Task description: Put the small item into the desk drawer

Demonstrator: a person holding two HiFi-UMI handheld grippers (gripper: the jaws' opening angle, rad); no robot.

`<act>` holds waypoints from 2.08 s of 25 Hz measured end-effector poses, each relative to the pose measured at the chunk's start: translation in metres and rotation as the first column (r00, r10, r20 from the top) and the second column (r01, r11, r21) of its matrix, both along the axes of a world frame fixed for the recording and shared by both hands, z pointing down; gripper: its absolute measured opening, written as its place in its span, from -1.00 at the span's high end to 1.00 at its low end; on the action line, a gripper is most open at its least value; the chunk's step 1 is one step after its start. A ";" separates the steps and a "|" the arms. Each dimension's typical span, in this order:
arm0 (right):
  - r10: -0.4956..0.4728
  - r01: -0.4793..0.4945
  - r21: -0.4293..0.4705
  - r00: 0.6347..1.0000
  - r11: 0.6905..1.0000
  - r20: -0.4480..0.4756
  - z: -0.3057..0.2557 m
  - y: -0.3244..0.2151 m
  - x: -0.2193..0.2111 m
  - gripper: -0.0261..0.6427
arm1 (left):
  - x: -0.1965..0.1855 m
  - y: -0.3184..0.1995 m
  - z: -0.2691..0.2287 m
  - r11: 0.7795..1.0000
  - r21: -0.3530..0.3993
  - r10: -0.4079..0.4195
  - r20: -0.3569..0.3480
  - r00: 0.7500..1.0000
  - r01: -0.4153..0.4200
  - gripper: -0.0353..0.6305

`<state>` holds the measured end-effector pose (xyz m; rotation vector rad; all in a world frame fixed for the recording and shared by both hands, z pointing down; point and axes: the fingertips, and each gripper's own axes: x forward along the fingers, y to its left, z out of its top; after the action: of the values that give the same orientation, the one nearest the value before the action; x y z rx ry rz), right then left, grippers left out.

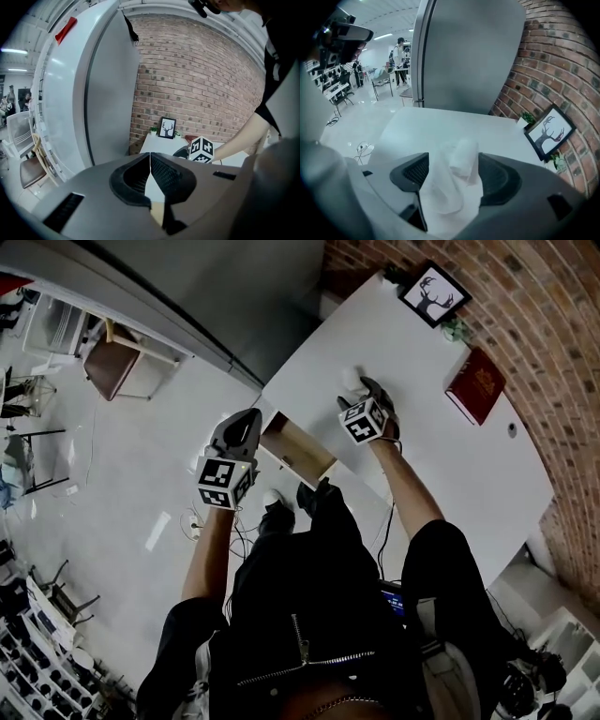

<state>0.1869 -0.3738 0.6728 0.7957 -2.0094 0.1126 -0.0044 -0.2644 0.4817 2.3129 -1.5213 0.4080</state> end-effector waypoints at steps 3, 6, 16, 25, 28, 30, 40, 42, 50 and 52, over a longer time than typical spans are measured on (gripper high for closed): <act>0.006 -0.006 -0.029 1.000 1.000 -0.006 0.011 -0.008 -0.001 -0.01 | -0.012 0.009 0.006 0.999 -0.019 -0.036 0.002 0.999 0.036 0.83; 0.046 -0.046 -0.072 0.999 0.996 0.001 0.021 -0.014 -0.001 0.02 | -0.021 0.018 0.015 0.997 -0.038 -0.067 0.001 0.998 0.067 0.83; 0.206 -0.202 -0.089 0.978 0.975 0.036 0.022 -0.027 0.011 0.39 | -0.048 0.039 0.017 0.993 -0.054 -0.103 0.002 0.995 0.103 0.83; 0.219 -0.227 0.017 0.954 0.974 0.204 -0.050 -0.020 -0.001 0.40 | -0.057 0.042 -0.001 0.998 -0.003 -0.059 -0.010 0.998 0.059 0.83; 0.202 -0.230 0.078 0.943 0.970 0.264 -0.084 -0.014 -0.005 0.40 | -0.060 0.043 -0.011 0.999 0.024 -0.038 -0.013 0.999 0.038 0.83; 0.199 -0.246 0.114 0.927 0.963 0.319 -0.114 -0.010 -0.007 0.40 | -0.061 0.046 -0.018 0.999 0.040 -0.024 -0.019 1.000 0.025 0.83; 0.117 -0.282 0.297 0.875 0.912 0.469 -0.254 0.049 -0.024 0.40 | -0.067 0.066 -0.053 0.990 0.130 0.052 -0.031 0.998 -0.048 0.83; 0.100 -0.285 0.324 0.869 0.902 0.484 -0.274 0.063 -0.029 0.40 | -0.069 0.072 -0.061 0.987 0.149 0.062 -0.033 0.998 -0.056 0.83; 0.079 -0.266 0.340 0.876 0.902 0.477 -0.287 0.106 -0.046 0.40 | -0.083 0.101 -0.078 0.979 0.199 0.058 -0.039 0.998 -0.049 0.83; 0.062 -0.249 0.337 0.875 0.908 0.480 -0.287 0.112 -0.057 0.40 | -0.091 0.109 -0.079 0.978 0.205 0.045 -0.040 0.998 -0.036 0.83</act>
<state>0.1303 -0.2616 0.3855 1.2892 -2.4545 -0.0116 -0.0951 -0.1557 0.4025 2.4935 -1.5622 0.2174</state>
